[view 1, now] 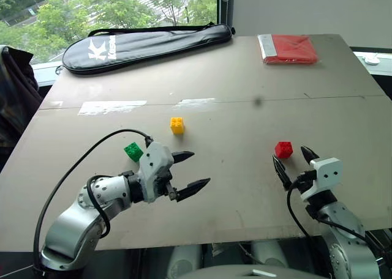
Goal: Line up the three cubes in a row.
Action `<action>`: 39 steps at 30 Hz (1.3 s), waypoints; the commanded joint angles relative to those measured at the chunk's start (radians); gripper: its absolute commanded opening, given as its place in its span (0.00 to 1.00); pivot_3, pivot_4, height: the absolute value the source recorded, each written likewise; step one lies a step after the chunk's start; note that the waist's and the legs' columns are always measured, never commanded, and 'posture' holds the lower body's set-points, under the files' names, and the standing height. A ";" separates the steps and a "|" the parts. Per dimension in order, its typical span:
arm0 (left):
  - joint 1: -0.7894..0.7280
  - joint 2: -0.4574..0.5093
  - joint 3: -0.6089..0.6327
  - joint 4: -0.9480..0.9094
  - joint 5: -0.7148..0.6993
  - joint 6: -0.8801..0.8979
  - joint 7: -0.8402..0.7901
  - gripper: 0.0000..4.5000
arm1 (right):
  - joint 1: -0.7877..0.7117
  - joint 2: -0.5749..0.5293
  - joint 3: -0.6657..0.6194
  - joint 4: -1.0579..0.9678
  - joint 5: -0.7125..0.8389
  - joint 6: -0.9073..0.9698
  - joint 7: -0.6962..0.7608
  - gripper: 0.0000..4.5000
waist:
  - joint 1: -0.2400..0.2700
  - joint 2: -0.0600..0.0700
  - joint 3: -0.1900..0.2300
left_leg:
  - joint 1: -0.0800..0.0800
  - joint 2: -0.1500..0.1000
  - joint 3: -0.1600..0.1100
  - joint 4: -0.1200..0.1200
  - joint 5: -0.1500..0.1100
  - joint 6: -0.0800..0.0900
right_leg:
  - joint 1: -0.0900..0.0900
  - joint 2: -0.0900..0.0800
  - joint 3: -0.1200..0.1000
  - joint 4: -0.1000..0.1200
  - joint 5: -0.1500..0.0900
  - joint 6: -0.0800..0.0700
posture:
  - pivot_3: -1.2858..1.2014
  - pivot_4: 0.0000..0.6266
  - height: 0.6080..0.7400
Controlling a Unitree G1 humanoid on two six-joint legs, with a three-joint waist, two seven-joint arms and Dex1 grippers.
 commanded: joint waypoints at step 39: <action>-0.093 -0.588 0.042 0.234 0.602 0.060 0.859 0.88 | -0.120 -0.274 -0.020 0.135 0.331 -0.152 0.697 1.00 | 0.027 -0.005 -0.003 | 0.004 -0.001 -0.005 0.003 0.000 0.000 | 0.008 0.000 -0.004 0.001 0.004 0.001 | 0.52 0.24 0.75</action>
